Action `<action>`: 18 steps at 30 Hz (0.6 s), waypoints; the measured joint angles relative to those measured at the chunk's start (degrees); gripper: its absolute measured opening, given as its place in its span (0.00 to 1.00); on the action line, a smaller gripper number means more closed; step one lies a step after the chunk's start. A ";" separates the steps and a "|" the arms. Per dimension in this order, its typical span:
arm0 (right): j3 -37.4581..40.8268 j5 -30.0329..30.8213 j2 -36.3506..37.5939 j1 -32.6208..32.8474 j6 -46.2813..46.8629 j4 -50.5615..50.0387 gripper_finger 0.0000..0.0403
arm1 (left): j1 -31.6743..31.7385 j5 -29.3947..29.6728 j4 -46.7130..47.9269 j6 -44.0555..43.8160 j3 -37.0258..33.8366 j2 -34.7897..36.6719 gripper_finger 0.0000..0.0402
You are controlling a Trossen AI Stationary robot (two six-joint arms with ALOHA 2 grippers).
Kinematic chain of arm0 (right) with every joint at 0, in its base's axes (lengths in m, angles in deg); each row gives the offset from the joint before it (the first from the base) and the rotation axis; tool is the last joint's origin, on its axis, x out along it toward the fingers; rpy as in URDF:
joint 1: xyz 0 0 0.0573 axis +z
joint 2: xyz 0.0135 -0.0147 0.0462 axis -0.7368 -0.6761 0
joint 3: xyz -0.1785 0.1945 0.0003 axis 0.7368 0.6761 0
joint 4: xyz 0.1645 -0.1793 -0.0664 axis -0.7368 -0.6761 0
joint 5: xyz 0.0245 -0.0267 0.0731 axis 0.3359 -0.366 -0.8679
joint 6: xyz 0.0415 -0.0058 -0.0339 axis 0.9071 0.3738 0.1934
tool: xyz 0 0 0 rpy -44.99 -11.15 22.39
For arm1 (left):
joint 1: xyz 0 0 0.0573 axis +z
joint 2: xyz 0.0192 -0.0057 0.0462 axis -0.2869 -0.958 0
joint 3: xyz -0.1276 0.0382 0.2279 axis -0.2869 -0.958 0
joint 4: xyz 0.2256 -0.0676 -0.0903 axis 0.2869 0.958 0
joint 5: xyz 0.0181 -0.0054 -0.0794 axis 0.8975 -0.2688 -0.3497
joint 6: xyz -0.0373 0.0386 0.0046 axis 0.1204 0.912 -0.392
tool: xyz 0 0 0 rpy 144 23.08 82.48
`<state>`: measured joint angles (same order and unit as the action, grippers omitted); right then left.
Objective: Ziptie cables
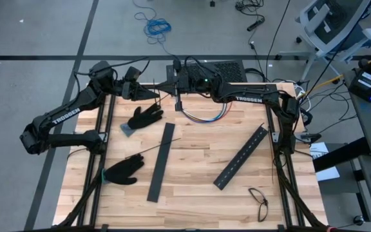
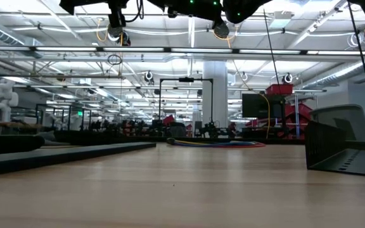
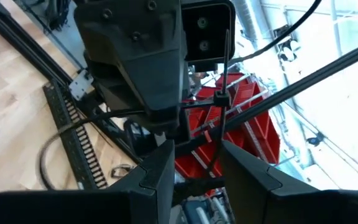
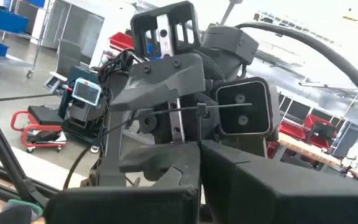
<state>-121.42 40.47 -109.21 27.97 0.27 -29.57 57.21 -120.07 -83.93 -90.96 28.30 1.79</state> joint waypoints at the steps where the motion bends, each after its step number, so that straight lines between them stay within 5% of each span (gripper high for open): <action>1: 0.00 0.00 0.00 0.00 0.00 -0.05 0.00 | 0.00 -0.01 0.12 0.45 0.00 0.02 0.31; 18: 0.00 -0.24 0.09 -0.44 1.41 -1.47 0.00 | 7.95 0.88 8.24 6.94 0.07 7.28 0.31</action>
<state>-121.42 40.23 -109.12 27.54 1.68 -31.04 65.16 -119.19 -75.69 -84.02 28.37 9.08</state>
